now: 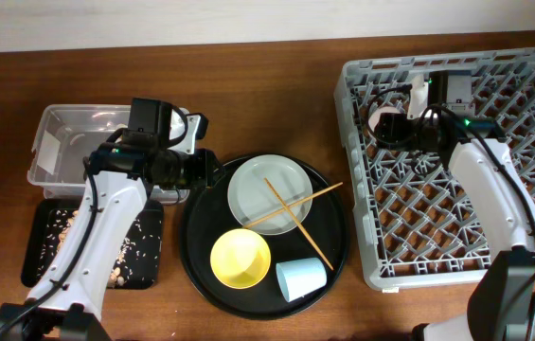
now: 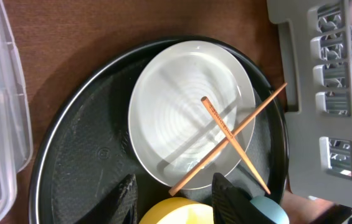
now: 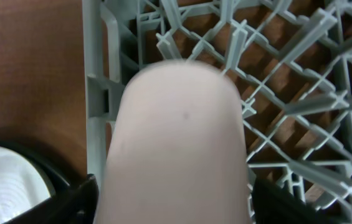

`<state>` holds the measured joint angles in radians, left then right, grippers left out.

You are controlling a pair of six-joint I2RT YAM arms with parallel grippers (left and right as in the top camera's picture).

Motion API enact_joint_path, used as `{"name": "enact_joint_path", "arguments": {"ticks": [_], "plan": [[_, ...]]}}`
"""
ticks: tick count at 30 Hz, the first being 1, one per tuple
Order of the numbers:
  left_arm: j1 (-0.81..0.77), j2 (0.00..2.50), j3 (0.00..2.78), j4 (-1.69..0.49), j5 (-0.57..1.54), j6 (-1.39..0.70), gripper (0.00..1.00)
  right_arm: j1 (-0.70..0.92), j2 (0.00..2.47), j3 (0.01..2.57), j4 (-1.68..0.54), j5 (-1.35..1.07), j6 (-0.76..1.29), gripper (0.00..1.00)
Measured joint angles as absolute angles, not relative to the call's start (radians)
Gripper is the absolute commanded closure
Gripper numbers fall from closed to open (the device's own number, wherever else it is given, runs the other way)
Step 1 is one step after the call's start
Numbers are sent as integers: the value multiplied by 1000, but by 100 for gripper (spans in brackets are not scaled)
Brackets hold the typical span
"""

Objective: Sort waste into correct bins and load items into the dishwasher rack

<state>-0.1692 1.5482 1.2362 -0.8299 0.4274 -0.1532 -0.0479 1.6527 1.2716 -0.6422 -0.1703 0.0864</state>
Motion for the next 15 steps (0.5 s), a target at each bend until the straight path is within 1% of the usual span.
{"name": "enact_joint_path", "arguments": {"ticks": [8,11,15], "plan": [[-169,1548,1236,-835,410,-153,61,-48,1650,1274,-669,-173,80,8],[-171,1548,1236,-866,410,-153,61,-48,1618,1290,-736,-178,79,8],[-215,1548,1235,-923,406,-153,61,-48,1472,1328,-875,-221,79,3]]}}
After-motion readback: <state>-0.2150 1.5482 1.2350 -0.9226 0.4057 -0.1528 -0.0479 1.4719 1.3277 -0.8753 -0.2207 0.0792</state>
